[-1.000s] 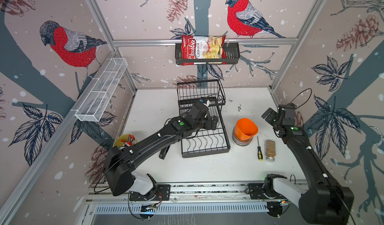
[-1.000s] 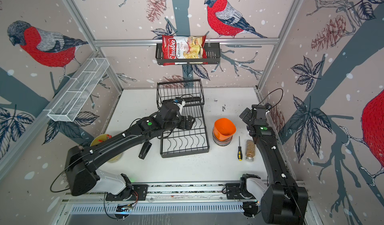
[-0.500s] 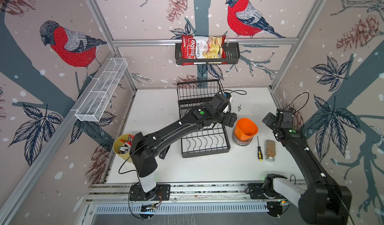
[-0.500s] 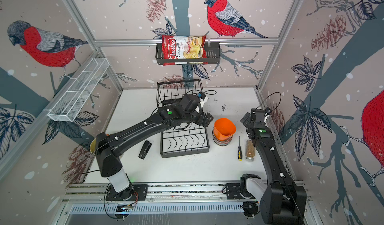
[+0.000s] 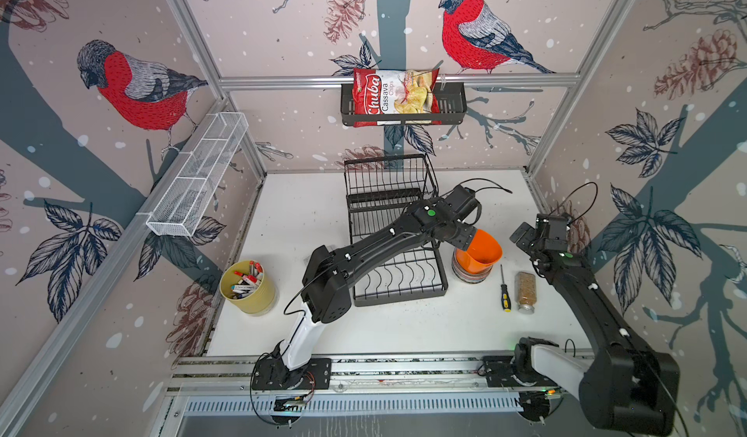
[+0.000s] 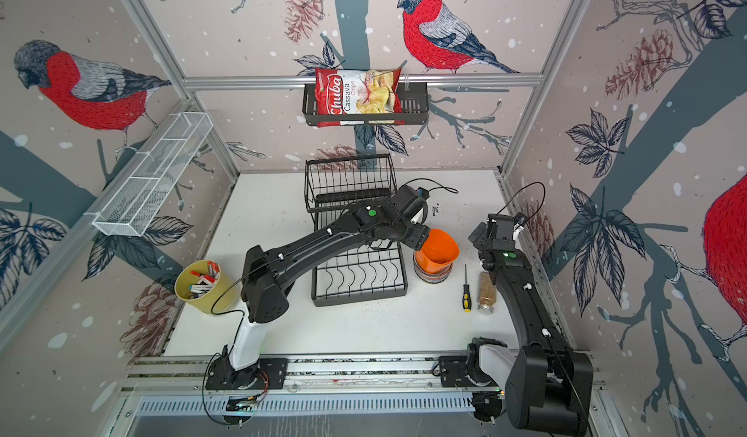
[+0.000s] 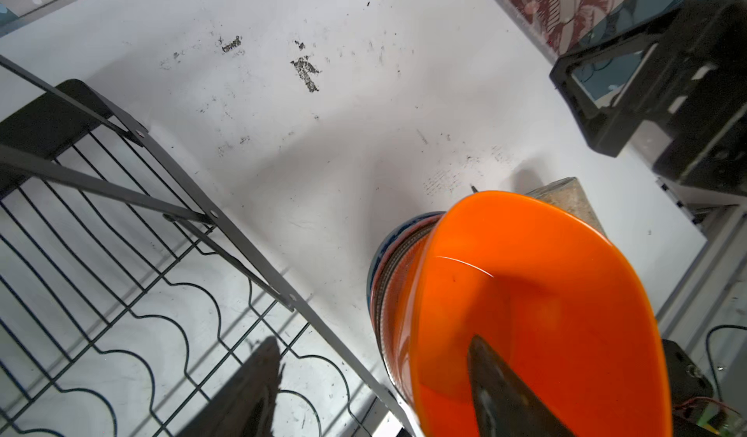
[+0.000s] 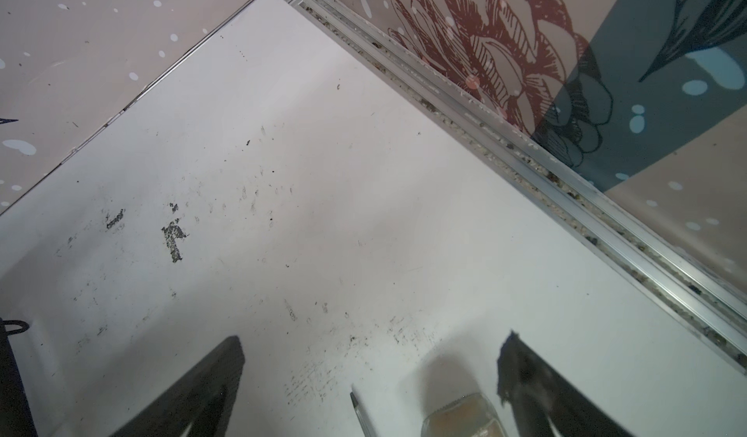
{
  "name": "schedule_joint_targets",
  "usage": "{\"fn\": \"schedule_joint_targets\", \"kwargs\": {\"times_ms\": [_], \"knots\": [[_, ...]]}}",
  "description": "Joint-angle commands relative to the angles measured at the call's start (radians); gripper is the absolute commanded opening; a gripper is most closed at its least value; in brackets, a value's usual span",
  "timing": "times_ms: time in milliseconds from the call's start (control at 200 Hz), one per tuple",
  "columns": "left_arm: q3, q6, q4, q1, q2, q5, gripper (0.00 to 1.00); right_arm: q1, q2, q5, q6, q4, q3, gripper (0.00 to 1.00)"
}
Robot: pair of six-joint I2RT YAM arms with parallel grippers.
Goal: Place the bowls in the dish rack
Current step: 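Close the left gripper on the rim of the orange bowl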
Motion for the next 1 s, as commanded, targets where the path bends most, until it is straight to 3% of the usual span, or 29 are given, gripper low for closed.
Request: {"fn": "schedule_joint_targets", "kwargs": {"times_ms": [0, 235, 805, 996], "knots": [[0.063, 0.031, -0.071, -0.007, 0.040, -0.027, 0.72, -0.004, 0.014, -0.013, -0.010, 0.028, -0.001, 1.00], [0.174, 0.056, -0.134, -0.011, 0.118, -0.037, 0.63, -0.010, 0.041, -0.027, -0.014, 0.027, 0.004, 1.00], [0.197, 0.063, -0.121, -0.012, 0.137, 0.005, 0.35, -0.013, 0.040, -0.036, -0.014, 0.042, -0.005, 0.99], [0.216, 0.076, -0.123, -0.012, 0.145, 0.046, 0.32, -0.014, 0.041, -0.038, -0.015, 0.042, -0.006, 0.99]]}}
